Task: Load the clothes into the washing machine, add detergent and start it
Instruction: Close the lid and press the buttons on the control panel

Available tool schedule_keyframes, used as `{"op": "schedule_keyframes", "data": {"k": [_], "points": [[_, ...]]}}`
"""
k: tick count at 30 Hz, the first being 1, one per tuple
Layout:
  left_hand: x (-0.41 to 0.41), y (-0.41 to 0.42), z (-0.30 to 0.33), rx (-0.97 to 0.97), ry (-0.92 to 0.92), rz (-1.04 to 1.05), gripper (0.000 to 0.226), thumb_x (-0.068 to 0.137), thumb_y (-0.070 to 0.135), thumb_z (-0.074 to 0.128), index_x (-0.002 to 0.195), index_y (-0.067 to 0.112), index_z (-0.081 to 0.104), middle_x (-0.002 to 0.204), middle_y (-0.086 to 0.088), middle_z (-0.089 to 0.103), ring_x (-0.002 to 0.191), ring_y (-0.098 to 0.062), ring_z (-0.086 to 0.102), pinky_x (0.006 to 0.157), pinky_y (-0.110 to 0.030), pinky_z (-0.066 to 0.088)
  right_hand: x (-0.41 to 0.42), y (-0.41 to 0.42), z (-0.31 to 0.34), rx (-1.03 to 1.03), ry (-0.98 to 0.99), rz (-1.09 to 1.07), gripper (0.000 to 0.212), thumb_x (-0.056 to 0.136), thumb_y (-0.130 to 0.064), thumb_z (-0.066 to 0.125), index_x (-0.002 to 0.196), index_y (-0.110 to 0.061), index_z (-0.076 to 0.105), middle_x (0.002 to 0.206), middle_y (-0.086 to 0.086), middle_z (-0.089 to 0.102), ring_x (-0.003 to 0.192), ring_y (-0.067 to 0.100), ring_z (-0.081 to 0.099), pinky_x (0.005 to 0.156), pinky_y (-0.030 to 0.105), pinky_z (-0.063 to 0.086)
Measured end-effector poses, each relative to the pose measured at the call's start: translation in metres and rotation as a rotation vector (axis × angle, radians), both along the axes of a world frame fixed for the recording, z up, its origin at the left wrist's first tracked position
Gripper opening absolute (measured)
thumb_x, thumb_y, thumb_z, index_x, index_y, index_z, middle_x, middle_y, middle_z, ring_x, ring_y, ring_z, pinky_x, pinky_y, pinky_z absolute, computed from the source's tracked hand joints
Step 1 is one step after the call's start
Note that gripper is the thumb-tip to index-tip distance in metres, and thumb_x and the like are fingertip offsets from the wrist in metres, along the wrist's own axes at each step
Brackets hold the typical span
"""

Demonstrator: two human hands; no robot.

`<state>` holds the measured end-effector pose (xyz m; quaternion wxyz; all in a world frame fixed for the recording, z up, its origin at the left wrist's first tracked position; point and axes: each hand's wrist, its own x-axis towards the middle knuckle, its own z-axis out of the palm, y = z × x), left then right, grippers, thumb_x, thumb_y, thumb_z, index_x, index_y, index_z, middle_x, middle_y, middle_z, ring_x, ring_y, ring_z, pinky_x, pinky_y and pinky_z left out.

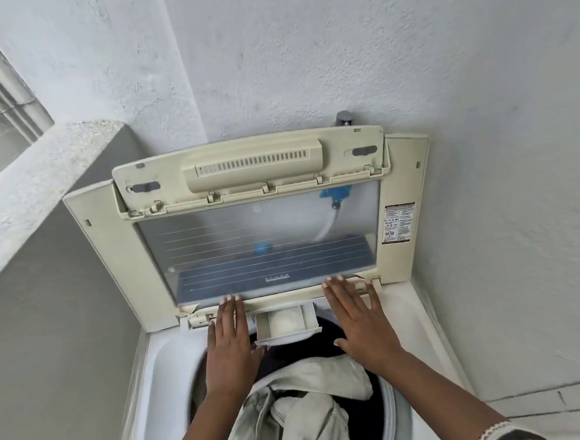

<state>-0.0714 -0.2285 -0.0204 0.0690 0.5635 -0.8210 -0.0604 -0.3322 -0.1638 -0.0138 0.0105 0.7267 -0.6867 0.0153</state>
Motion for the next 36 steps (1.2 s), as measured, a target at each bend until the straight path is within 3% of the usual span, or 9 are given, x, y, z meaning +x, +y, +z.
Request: {"op": "schedule_keyframes", "data": {"k": [2,6,11,17,21,24,27,31,36], "points": [[-0.002,0.001,-0.003,-0.026,-0.034,0.006,0.124,0.06,0.051,0.086,0.152,0.004,0.017,0.153,-0.02,0.033,0.142,-0.034,0.03,0.107,-0.054,0.04,0.002,-0.001,-0.006,-0.023,0.024,-0.005,0.125,0.061,-0.052,0.084,0.157,-0.011,0.016,0.166,0.007,0.009,0.153,0.024,0.008,0.116,0.062,0.011],[-0.006,0.002,-0.012,-0.082,-0.115,0.022,0.124,0.068,0.06,0.075,0.153,0.002,0.007,0.159,-0.02,0.017,0.151,-0.032,0.005,0.115,-0.056,0.027,0.003,-0.003,-0.018,-0.073,0.051,-0.024,0.122,0.063,-0.053,0.083,0.157,-0.009,0.017,0.166,0.009,0.01,0.153,0.026,0.012,0.115,0.065,0.014],[-0.004,-0.003,-0.023,-0.125,-0.18,-0.006,0.125,0.071,0.062,0.073,0.152,-0.003,0.003,0.158,-0.024,0.013,0.148,-0.039,0.011,0.115,-0.058,0.025,0.002,-0.009,-0.035,-0.196,0.115,-0.025,0.111,0.072,-0.062,0.073,0.155,-0.008,0.023,0.164,0.011,0.018,0.151,0.028,0.019,0.115,0.066,0.015],[0.001,-0.012,-0.039,-0.234,-0.23,-0.044,0.122,0.07,0.063,0.07,0.152,-0.005,0.01,0.155,-0.027,0.022,0.145,-0.041,0.019,0.114,-0.059,0.028,-0.002,-0.017,-0.051,-0.36,0.178,0.017,0.1,0.084,-0.068,0.057,0.155,-0.008,0.02,0.162,0.011,0.019,0.149,0.029,0.02,0.117,0.06,0.009],[0.005,-0.018,-0.05,-0.334,-0.23,-0.073,0.119,0.073,0.065,0.064,0.152,-0.004,0.007,0.154,-0.026,0.019,0.145,-0.042,0.017,0.117,-0.056,0.018,-0.005,-0.021,-0.055,-0.437,0.196,0.044,0.097,0.084,-0.068,0.056,0.153,-0.007,0.024,0.159,0.012,0.023,0.147,0.029,0.024,0.119,0.055,0.005],[0.005,-0.021,-0.058,-0.436,-0.219,-0.062,0.099,0.088,0.062,0.041,0.152,-0.005,0.005,0.151,-0.027,0.024,0.141,-0.041,0.023,0.12,-0.055,0.011,-0.005,-0.027,-0.062,-0.513,0.174,0.042,0.09,0.085,-0.063,0.061,0.149,-0.007,0.031,0.155,0.011,0.03,0.143,0.029,0.031,0.117,0.051,0.011],[0.001,-0.025,-0.063,-0.514,-0.187,-0.024,0.082,0.098,0.056,0.025,0.152,-0.005,0.012,0.145,-0.025,0.034,0.136,-0.04,0.032,0.114,-0.056,0.025,-0.003,-0.033,-0.069,-0.586,0.146,0.026,0.081,0.086,-0.058,0.064,0.144,-0.009,0.038,0.149,0.009,0.036,0.138,0.029,0.036,0.11,0.05,0.02],[-0.004,-0.029,-0.07,-0.641,-0.088,0.048,0.072,0.098,0.053,0.044,0.146,0.001,0.034,0.141,-0.017,0.041,0.134,-0.032,0.039,0.109,-0.052,0.032,-0.001,-0.039,-0.073,-0.668,0.126,0.011,0.069,0.088,-0.052,0.065,0.138,-0.011,0.042,0.143,0.008,0.041,0.133,0.028,0.041,0.106,0.048,0.025],[-0.005,-0.034,-0.081,-0.717,0.022,0.073,0.082,0.084,0.049,0.07,0.144,0.005,0.036,0.139,-0.012,0.042,0.137,-0.026,0.032,0.11,-0.047,0.026,0.005,-0.045,-0.077,-0.748,0.068,-0.034,0.058,0.087,-0.043,0.071,0.131,-0.014,0.046,0.136,0.005,0.044,0.128,0.027,0.045,0.103,0.045,0.026]]}}
